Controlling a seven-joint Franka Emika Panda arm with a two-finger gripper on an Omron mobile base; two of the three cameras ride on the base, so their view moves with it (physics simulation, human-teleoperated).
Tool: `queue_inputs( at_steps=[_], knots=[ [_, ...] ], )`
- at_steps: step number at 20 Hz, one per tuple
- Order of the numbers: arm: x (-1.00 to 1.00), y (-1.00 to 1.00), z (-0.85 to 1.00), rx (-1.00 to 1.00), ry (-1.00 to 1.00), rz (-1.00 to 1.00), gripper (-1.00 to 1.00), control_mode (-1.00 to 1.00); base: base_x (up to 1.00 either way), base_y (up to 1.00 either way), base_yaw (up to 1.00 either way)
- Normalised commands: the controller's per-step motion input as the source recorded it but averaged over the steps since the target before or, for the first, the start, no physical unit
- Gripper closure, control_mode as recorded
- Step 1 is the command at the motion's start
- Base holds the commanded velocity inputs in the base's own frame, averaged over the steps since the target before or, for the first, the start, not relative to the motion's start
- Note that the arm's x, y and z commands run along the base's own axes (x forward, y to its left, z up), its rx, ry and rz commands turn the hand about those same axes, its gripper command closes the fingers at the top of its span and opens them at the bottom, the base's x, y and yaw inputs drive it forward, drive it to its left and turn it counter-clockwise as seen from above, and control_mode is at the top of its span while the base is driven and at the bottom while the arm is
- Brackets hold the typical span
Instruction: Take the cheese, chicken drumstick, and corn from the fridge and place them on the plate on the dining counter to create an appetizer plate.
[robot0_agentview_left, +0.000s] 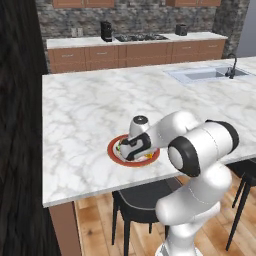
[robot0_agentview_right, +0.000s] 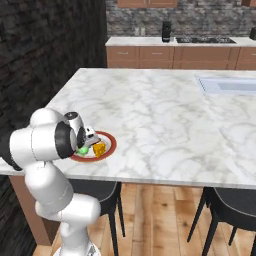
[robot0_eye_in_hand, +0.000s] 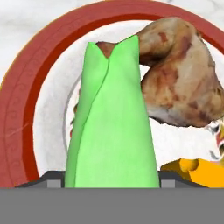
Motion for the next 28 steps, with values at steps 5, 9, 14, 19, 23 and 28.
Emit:
queue_inputs(
  at_steps=[5, 9, 14, 19, 23, 28],
  knots=[
    [0.20, 0.00, -0.20, 0.00, 0.03, 0.00, -1.00, -1.00, 0.00, 0.00, 0.00],
    [-0.31, 0.00, 0.18, 0.00, 0.00, -0.02, -1.00, -1.00, 0.00, 0.00, 0.00],
    [-0.36, 0.00, 0.46, 0.00, -0.01, -0.06, -1.00, -1.00, 0.00, 0.00, 0.00],
    [-0.74, 0.00, 0.62, 0.00, -0.03, -0.08, -1.00, -1.00, 0.00, 0.00, 0.00],
    [-1.00, -0.02, 0.73, -0.02, -0.28, -0.17, -1.00, -1.00, 0.00, 0.00, 0.00],
    [-1.00, -0.16, 0.89, -0.02, -0.31, -0.26, -1.00, -1.00, 0.00, 0.00, 0.00]
  ],
)
